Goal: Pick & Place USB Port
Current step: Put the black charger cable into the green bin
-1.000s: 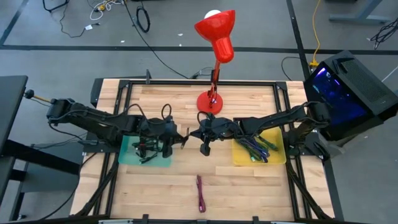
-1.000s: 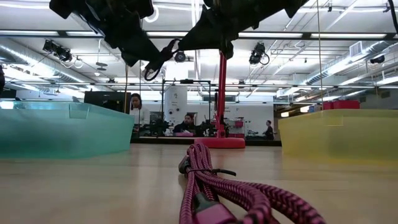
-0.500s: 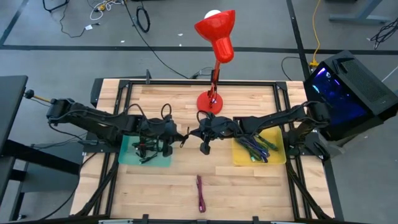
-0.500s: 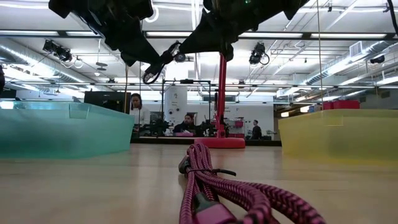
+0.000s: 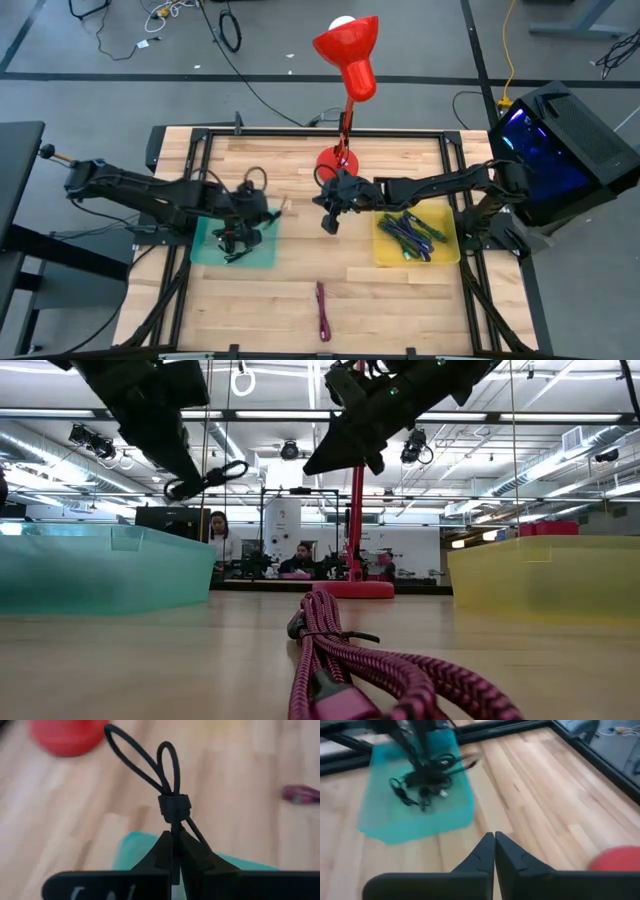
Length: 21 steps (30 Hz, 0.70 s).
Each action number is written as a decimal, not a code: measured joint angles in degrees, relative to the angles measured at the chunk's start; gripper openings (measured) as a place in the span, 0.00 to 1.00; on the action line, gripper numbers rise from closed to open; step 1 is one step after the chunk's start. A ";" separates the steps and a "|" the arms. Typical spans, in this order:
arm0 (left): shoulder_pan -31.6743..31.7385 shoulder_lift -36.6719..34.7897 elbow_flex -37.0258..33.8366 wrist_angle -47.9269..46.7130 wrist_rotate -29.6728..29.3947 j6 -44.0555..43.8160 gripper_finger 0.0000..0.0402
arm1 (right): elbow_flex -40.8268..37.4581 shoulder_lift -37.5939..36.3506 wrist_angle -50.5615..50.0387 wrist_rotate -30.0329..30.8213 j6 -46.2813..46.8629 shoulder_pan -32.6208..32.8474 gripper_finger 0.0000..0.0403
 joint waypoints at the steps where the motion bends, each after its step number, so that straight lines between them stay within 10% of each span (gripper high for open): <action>1: -0.01 -0.96 0.13 -2.17 -1.31 -1.37 0.03 | 0.04 -0.03 0.31 -0.72 0.00 -0.14 0.04; 16: -7.20 -4.21 -0.04 -29.35 4.52 -20.26 0.03 | 0.07 -0.03 -2.37 -3.73 0.01 -0.63 0.04; 21: -9.19 -3.70 -0.02 -31.72 8.32 -25.55 0.18 | 0.07 -0.03 -2.17 -3.71 1.13 -0.67 0.04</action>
